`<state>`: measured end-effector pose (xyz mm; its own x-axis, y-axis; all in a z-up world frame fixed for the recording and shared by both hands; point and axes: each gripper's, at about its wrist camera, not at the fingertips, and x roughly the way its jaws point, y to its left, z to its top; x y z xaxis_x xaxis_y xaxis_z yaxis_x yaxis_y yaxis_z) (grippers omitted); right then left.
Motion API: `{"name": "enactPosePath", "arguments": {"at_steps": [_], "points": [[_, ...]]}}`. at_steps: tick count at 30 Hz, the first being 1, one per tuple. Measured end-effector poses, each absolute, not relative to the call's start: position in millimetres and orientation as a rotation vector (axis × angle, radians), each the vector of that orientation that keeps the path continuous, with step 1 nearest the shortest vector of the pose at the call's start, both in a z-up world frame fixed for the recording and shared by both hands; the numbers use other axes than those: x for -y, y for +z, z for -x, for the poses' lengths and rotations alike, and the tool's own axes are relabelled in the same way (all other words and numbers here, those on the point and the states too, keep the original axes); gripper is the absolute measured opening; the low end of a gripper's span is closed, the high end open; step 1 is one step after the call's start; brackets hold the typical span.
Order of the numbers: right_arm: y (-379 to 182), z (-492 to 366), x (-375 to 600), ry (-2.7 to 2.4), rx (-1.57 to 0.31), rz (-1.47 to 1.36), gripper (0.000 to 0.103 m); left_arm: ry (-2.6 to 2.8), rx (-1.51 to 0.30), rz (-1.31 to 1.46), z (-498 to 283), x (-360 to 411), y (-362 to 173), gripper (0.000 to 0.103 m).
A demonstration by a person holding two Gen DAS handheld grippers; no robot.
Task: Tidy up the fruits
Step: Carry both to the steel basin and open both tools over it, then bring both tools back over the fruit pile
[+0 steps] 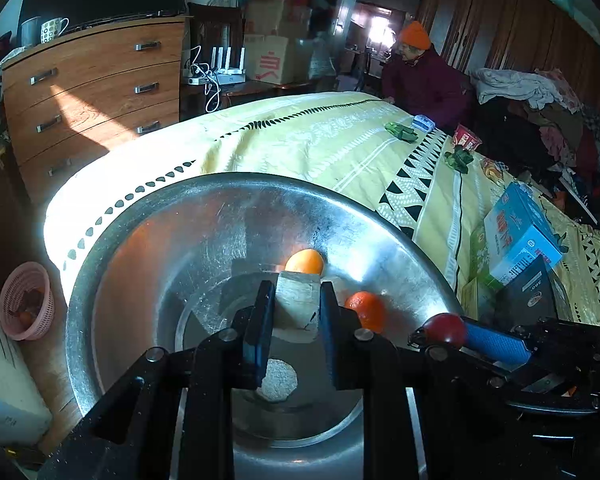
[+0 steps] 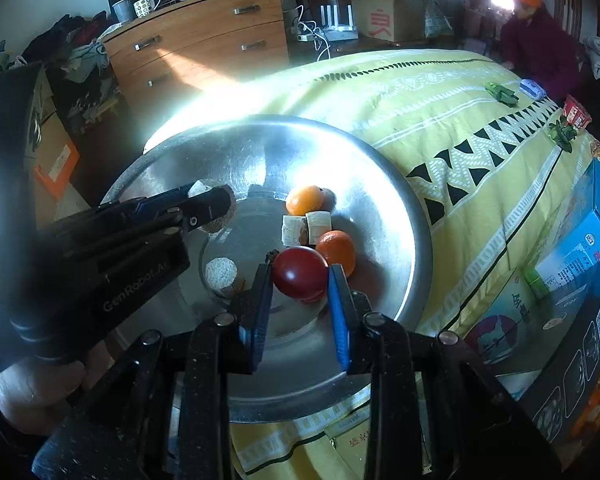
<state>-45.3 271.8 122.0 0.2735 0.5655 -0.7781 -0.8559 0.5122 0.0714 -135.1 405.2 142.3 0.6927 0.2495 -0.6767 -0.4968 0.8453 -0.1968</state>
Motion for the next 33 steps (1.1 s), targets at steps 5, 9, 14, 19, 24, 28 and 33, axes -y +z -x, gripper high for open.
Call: {"name": "enactPosePath", "arguments": {"at_steps": [5,9,14,19,24,28,33], "points": [[121.9,43.3,-272.2,0.986,-0.849,0.394,0.029,0.44,-0.69,0.388,136.0,-408.1,143.9,0.022],[122.6,43.5,-272.7,0.989,-0.845,0.396,0.03,0.458,-0.693,0.399,137.5,-411.4,143.9,0.029],[125.2,44.5,-269.0,0.984,-0.837,0.389,0.034,0.482,-0.683,0.4,139.8,-411.4,146.9,0.056],[138.8,47.7,-258.6,0.971,-0.797,0.368,0.057,0.506,-0.674,0.389,141.0,-406.6,153.5,0.065],[157.0,53.4,-241.2,0.955,-0.748,0.344,0.07,0.499,-0.655,0.383,142.8,-395.8,167.2,0.065],[173.7,57.8,-222.8,0.927,-0.703,0.334,0.074,0.477,-0.626,0.361,143.7,-377.5,184.5,0.067],[189.5,61.5,-196.6,0.889,-0.659,0.313,0.074,0.449,-0.589,0.322,144.5,-347.5,205.5,0.076]]}}
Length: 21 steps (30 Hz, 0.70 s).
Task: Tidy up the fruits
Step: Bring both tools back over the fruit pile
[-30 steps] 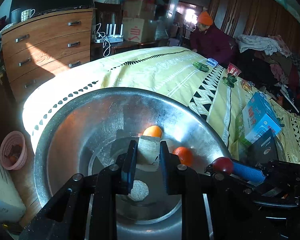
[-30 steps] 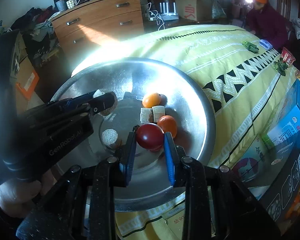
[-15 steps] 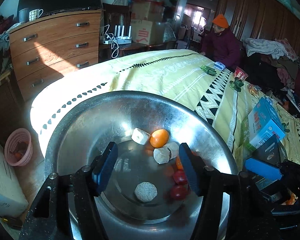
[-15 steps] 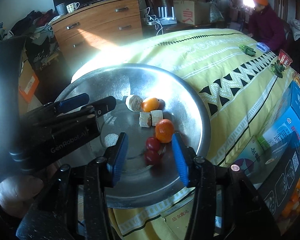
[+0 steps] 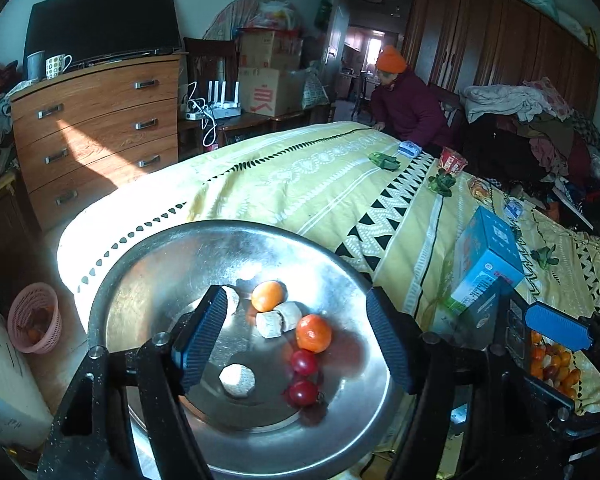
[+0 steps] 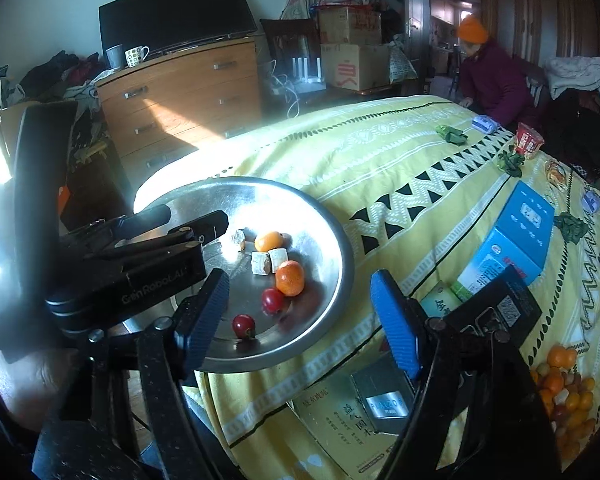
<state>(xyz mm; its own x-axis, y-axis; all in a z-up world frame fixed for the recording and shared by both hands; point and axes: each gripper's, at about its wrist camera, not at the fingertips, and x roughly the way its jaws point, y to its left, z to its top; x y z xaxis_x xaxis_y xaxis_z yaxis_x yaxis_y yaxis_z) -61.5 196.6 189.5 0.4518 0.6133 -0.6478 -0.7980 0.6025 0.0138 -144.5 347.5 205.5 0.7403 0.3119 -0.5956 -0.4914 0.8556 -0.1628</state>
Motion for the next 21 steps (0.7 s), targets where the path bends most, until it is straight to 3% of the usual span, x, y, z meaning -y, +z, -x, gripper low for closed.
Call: {"name": "enactPosePath", "arguments": {"at_steps": [21], "points": [[209.1,43.4,-32.6,0.632,-0.6,0.159,0.08,0.185,-0.563,0.118,103.6,-168.9,248.3,0.076]]}}
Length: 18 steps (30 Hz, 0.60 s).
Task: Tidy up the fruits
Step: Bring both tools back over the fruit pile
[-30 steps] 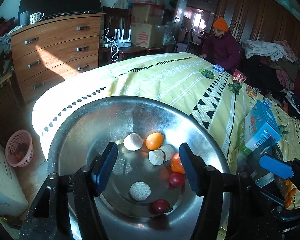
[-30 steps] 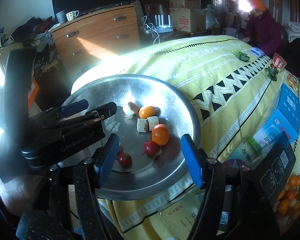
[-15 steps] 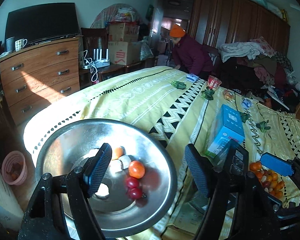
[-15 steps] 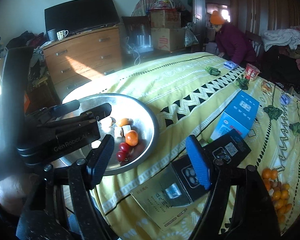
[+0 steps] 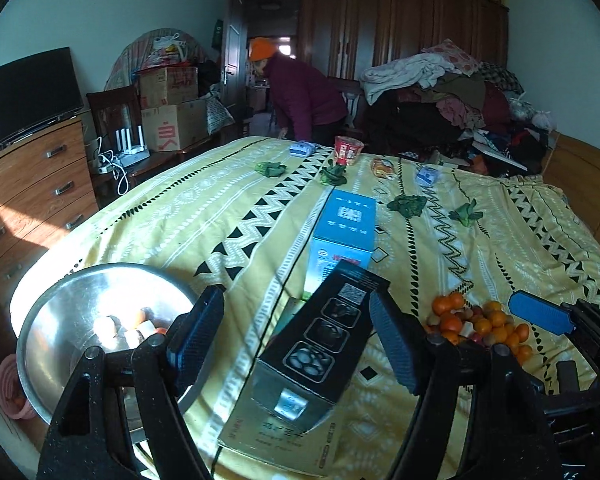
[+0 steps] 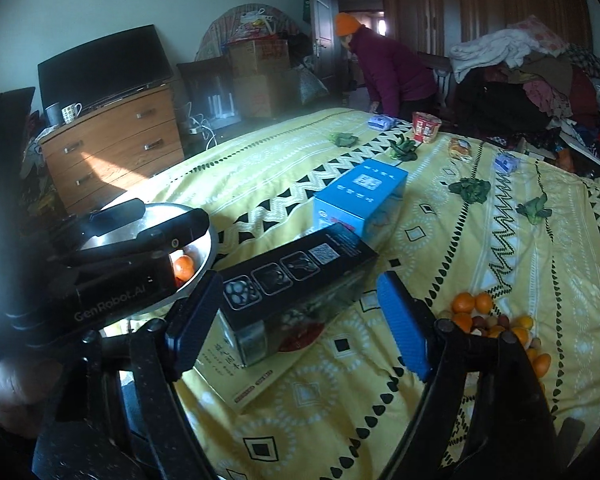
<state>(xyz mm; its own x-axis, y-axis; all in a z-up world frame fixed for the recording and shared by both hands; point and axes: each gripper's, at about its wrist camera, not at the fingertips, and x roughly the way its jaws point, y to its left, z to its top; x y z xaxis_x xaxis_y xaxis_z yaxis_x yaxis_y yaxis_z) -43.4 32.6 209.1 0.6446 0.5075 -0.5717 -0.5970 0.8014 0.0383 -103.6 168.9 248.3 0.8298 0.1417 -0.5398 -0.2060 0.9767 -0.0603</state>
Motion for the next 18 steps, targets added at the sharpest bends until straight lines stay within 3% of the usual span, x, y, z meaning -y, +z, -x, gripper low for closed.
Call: {"name": "enactPosePath", "arguments": {"at_steps": [8,18], "points": [[180.9,35.2,35.7,0.536,-0.631,0.092,0.085,0.057,-0.617,0.05,82.6,-103.2,230.5,0.076],[43.7,24.5,168.1,0.28,-0.885,-0.017,0.085,-0.197,-0.866,0.012,44.8,-23.4,129.2,0.076]]}}
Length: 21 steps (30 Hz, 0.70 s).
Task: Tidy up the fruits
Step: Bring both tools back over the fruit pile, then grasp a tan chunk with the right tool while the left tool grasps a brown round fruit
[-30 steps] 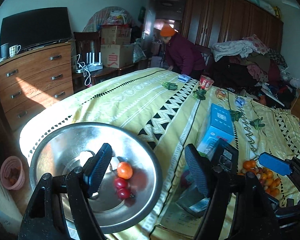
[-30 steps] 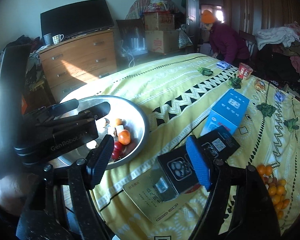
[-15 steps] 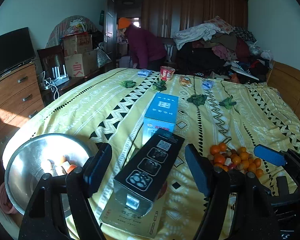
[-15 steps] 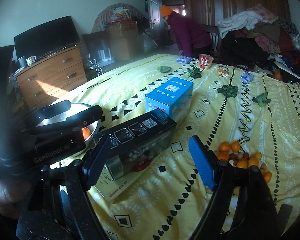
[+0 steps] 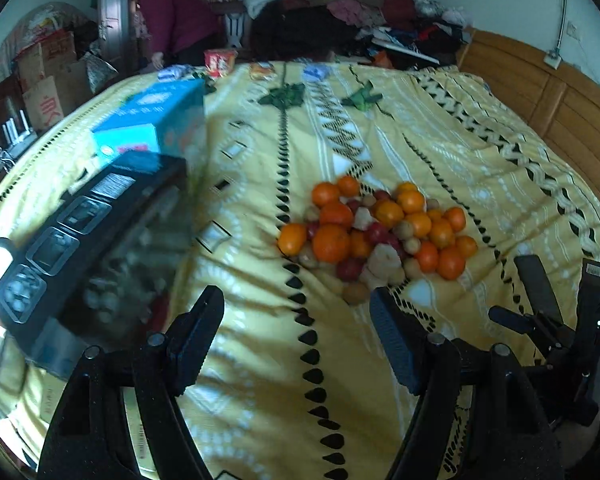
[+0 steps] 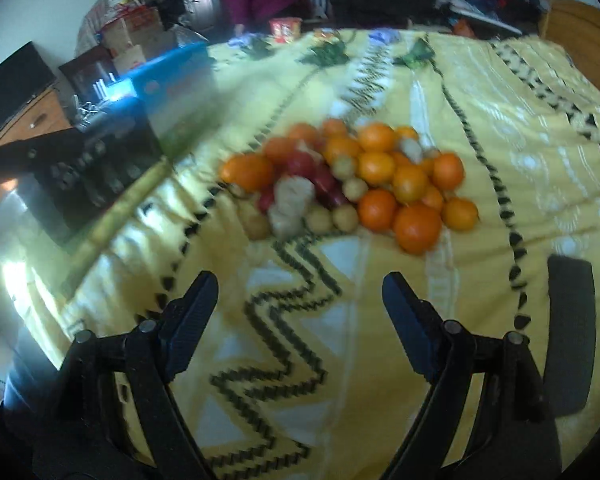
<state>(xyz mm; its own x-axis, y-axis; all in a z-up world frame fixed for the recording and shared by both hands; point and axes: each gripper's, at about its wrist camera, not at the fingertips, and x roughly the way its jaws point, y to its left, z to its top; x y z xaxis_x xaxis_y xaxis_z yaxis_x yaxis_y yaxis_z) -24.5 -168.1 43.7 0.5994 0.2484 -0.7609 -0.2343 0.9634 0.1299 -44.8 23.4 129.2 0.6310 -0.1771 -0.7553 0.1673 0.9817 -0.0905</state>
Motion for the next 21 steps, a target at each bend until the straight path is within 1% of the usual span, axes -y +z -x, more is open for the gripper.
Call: {"name": "enactPosePath", "arguments": {"at_steps": [2,3,4,6,9,14,15,17,19,20,21], "points": [[29.9,23.0,185.0,0.251,-0.904,-0.038,0.085,-0.263,-0.906,0.01,37.7,-6.8,108.8,0.074],[25.3,21.9,192.6,0.245,-0.907,-0.056,0.085,-0.291,-0.917,0.005,34.2,0.9,100.8,0.069],[23.2,21.4,197.9,0.244,-0.906,-0.072,0.085,-0.32,-0.928,-0.004,29.8,8.7,92.5,0.066],[23.5,22.3,203.3,0.25,-0.895,-0.095,0.084,-0.357,-0.951,-0.026,18.9,19.0,77.3,0.052],[22.4,24.2,206.2,0.26,-0.885,-0.112,0.084,-0.384,-0.984,-0.041,2.1,28.8,56.1,0.039],[24.2,23.7,212.0,0.292,-0.865,-0.143,0.084,-0.432,-0.994,-0.076,-12.6,42.9,38.1,0.038],[26.4,23.2,212.5,0.305,-0.855,-0.154,0.083,-0.417,-0.993,-0.087,-15.1,43.9,33.8,0.038],[31.1,23.2,214.6,0.333,-0.839,-0.179,0.077,-0.402,-0.996,-0.063,-19.5,40.1,26.8,0.037],[36.9,20.7,213.2,0.365,-0.825,-0.198,0.069,-0.393,-1.004,-0.045,-21.2,36.5,20.4,0.027],[39.2,18.0,210.6,0.381,-0.821,-0.2,0.067,-0.389,-0.995,-0.042,-20.0,34.7,20.2,0.023],[41.7,14.2,206.4,0.398,-0.818,-0.197,0.065,-0.394,-0.99,-0.032,-18.7,33.1,20.8,0.023]]}}
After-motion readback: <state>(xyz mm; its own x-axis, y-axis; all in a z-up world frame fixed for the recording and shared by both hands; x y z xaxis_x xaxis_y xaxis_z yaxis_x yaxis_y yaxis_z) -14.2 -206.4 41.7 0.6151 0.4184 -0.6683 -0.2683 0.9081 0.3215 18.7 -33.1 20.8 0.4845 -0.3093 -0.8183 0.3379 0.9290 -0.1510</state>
